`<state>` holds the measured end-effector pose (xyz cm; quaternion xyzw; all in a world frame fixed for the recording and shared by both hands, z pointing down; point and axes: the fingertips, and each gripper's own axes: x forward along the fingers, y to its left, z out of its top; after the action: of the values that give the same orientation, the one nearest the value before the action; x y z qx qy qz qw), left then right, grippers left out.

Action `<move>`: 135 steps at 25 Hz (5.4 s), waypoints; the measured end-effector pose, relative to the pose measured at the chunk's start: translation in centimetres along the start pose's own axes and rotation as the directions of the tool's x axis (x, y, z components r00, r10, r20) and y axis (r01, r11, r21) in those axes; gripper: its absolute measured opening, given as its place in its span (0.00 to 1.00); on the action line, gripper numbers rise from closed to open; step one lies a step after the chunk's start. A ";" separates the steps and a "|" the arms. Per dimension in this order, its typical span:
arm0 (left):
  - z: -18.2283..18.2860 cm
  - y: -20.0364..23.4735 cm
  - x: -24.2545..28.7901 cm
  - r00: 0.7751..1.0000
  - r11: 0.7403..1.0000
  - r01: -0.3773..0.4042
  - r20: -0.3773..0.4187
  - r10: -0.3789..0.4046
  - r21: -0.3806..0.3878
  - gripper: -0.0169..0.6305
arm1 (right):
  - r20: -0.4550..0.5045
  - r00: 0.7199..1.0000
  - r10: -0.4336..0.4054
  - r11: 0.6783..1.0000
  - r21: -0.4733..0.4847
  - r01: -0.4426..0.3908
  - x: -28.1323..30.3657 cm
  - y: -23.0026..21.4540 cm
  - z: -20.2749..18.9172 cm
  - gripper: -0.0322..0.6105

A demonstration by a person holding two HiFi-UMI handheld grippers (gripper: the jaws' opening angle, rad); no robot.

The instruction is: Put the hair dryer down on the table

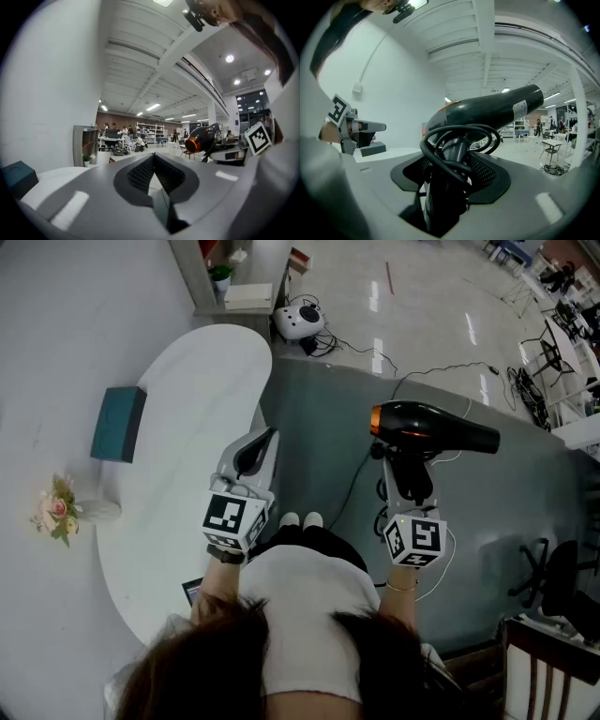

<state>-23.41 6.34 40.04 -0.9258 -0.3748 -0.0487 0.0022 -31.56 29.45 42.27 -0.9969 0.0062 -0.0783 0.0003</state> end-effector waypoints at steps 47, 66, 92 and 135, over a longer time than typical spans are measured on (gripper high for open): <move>2.7 13.3 21.5 0.999 0.999 -0.031 -0.009 0.031 0.016 0.12 | -0.115 0.991 0.065 0.989 0.143 -0.048 23.1 -6.5 1.2 0.43; 1.2 24.8 22.5 0.969 0.967 -0.246 -0.038 0.244 -0.063 0.12 | -0.182 0.922 0.343 0.939 0.087 -0.332 38.4 2.2 2.8 0.43; 1.4 35.1 3.1 0.073 0.058 -0.989 -0.104 0.992 -0.138 0.12 | -0.314 -0.071 0.947 -0.078 -0.009 -0.997 53.9 37.3 6.9 0.43; -1.6 34.2 -0.7 0.030 0.001 -0.983 -0.158 0.987 -0.181 0.12 | -0.520 -0.296 0.802 -0.303 0.073 -0.950 47.4 43.2 -1.3 0.43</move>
<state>-0.27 -18.79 42.70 -0.9166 0.3853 -0.0715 -0.0794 14.50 -14.38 50.84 -0.5383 0.7992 -0.2298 -0.1366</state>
